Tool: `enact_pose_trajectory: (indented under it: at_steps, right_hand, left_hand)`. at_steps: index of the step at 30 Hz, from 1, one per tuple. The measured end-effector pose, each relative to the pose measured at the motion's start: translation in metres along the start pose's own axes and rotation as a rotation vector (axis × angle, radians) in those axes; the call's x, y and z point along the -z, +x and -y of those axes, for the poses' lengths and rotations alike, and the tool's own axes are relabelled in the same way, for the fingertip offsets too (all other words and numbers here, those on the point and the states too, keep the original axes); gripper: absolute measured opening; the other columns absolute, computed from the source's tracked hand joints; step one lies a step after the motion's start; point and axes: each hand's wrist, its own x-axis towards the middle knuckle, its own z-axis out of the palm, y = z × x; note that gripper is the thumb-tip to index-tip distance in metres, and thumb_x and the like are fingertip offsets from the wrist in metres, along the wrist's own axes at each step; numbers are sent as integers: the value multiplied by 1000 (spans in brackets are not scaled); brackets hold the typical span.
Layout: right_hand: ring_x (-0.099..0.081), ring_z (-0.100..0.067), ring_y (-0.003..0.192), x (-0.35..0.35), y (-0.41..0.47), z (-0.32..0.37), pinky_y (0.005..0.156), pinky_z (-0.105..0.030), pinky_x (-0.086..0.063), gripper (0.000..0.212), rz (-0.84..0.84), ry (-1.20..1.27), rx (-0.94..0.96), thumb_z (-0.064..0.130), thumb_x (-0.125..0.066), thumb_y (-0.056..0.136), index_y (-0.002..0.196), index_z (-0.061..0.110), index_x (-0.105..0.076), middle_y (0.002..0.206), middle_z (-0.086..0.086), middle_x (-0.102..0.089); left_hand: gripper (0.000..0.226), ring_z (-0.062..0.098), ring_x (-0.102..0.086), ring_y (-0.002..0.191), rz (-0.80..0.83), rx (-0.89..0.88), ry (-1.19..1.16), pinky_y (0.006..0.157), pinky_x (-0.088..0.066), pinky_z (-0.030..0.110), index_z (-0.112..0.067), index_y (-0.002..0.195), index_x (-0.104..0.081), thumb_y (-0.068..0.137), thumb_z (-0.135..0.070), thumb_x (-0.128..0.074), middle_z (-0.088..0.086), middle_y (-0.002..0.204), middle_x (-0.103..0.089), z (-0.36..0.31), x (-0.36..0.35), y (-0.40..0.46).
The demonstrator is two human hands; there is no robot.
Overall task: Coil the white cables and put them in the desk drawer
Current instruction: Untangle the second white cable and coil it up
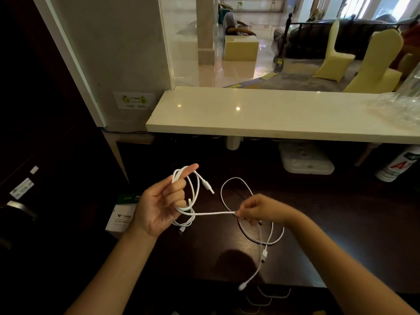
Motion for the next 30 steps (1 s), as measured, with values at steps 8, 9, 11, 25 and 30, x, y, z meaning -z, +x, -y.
enact_pose_trajectory:
  at_steps: [8, 9, 11, 25, 30]
  right_hand:
    - [-46, -9, 53, 35, 24, 39, 51, -22, -36, 34, -372, -345, -78, 40, -73, 74, 55, 18, -54, 54, 4, -50]
    - [-47, -10, 55, 35, 26, 45, 52, -23, -37, 35, -403, -363, -64, 40, -73, 74, 56, 18, -53, 55, 3, -51]
    - [-49, -12, 58, 32, 28, 57, 54, -24, -39, 32, -456, -353, -38, 37, -72, 76, 58, 17, -54, 58, 2, -51]
    - [-54, -9, 77, -61, -26, 110, 69, -19, -39, 28, -267, -365, 421, 4, -50, 88, 112, 8, -64, 98, -10, -68]
    - [-56, -16, 93, -100, -19, 74, 73, -11, -38, 42, -312, -336, 502, 0, -47, 87, 126, 11, -55, 104, -10, -65]
  left_hand:
    - [47, 4, -37, 41, -75, 191, 143, 49, -43, 17, -3, 134, -42, 91, -21, -47, -1, 69, -58, 18, 9, -4]
    - [50, 2, -38, 37, -114, 196, 199, 45, -39, 15, -5, 130, -50, 85, -24, -57, -3, 67, -59, 19, 11, -5]
    - [45, 1, -39, 34, -198, 169, 312, 45, -34, 15, -7, 123, -58, 82, -26, -57, -4, 68, -60, 24, 10, -4]
    - [30, 9, -61, 69, -582, -28, 421, 46, -39, 15, -10, 116, -56, 98, -16, -32, 3, 106, -71, 24, 10, 10]
    - [32, 10, -70, 76, -576, -171, 291, 83, -55, 30, -8, 120, -52, 98, -16, -30, -1, 83, -73, 16, 10, 14]
